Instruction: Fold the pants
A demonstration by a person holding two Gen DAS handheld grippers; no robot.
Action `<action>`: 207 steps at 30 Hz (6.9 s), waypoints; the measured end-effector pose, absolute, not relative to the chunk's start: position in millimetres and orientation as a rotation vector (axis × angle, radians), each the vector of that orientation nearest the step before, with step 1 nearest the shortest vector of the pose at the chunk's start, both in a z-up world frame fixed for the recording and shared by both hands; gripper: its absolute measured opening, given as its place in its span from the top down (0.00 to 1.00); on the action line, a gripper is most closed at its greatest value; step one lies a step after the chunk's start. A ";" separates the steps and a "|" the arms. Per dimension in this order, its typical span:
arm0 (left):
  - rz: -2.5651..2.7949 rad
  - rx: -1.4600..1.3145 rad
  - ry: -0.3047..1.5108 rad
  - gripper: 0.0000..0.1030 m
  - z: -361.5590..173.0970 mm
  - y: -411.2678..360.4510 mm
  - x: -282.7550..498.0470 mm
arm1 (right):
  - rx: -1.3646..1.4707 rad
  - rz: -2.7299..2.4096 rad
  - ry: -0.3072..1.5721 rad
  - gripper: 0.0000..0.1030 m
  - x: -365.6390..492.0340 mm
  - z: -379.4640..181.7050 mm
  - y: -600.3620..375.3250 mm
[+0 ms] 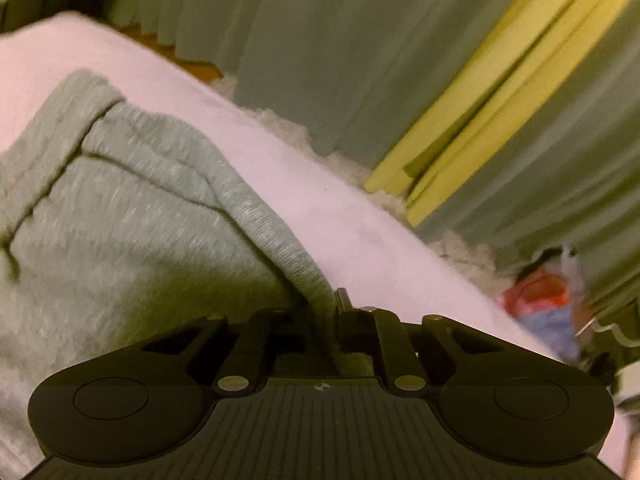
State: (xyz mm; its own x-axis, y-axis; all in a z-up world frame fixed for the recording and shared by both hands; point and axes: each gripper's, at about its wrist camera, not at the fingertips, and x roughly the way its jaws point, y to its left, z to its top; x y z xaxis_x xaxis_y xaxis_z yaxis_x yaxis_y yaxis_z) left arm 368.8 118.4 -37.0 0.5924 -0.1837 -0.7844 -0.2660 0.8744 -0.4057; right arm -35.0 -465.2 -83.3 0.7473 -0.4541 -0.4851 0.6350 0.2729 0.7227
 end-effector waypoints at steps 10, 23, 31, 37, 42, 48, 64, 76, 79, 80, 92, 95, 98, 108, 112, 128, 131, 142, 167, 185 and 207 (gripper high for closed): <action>-0.110 -0.475 0.768 0.92 29.5 129.9 305.8 | 0.908 -0.742 0.301 0.95 -17.8 -23.3 -473.1; -0.122 -0.542 0.870 0.92 9.5 172.2 96.2 | 0.849 -0.778 0.340 0.95 -148.9 -16.0 -454.4; -0.024 -0.625 0.947 0.79 -10.5 186.3 80.8 | 0.927 -0.871 0.467 0.92 -148.7 -56.0 -456.9; 0.138 -0.706 0.907 0.48 -23.9 201.8 87.7 | 1.049 -0.809 0.388 0.76 -159.1 -70.2 -460.1; 0.189 -0.746 0.886 0.63 -27.8 226.8 92.4 | 1.047 -0.805 0.381 0.82 -157.8 -70.0 -461.8; 0.132 -0.697 0.850 0.88 -9.1 227.1 100.2 | 0.866 -0.839 0.428 0.95 -149.0 -42.9 -451.4; 0.131 -0.731 0.874 0.88 -4.7 245.3 73.8 | 0.782 -0.858 0.456 0.95 -174.7 -33.9 -441.1; 0.254 -0.308 0.730 0.31 51.3 195.1 64.4 | 0.853 -0.946 0.357 0.75 -229.2 -29.1 -458.2; 0.138 -0.318 0.727 0.20 53.0 157.6 73.7 | 0.940 -0.854 0.307 0.77 -224.8 -34.2 -455.9; 0.101 -0.323 0.742 0.20 49.5 145.3 75.3 | 0.954 -0.813 0.306 0.83 -219.9 -36.3 -454.1; -0.015 -0.157 1.021 0.09 -26.7 55.5 117.3 | 1.045 -0.825 0.403 0.91 -215.6 -72.5 -456.5; 0.000 -0.158 1.015 0.07 -34.2 57.3 119.6 | 1.085 -0.912 0.387 0.88 -232.9 -75.9 -455.6; -0.004 -0.108 1.021 0.03 -36.5 50.0 120.0 | 1.217 -0.878 0.307 0.88 -249.9 -89.6 -458.7; -0.013 -0.134 1.021 0.02 -36.2 51.1 115.0 | 1.377 -0.827 0.148 0.86 -278.5 -106.4 -457.2; -0.016 -0.135 1.022 0.02 -34.9 52.4 112.2 | 1.297 -0.855 0.132 0.48 -274.3 -94.4 -456.2; -0.008 -0.116 1.030 0.00 -37.4 48.2 115.3 | 1.292 -0.786 0.092 0.40 -244.6 -102.1 -479.1; -0.008 -0.117 1.031 0.00 -37.8 48.5 116.0 | 1.270 -0.822 0.135 0.83 -238.5 -100.7 -482.1; -0.009 -0.117 1.031 0.00 -38.6 48.3 116.8 | 1.248 -0.781 0.154 0.77 -229.9 -104.0 -489.3; -0.014 -0.208 0.998 0.00 -35.1 66.1 112.0 | 0.109 -0.010 0.868 0.87 -27.3 -61.6 -201.0; -0.016 -0.210 0.999 0.00 -35.3 66.4 112.0 | 0.023 0.004 0.748 0.87 -33.8 -33.8 -174.1; -0.014 -0.190 1.003 0.00 -36.4 61.7 113.3 | 0.838 -0.289 0.780 0.10 -63.9 -50.4 -311.9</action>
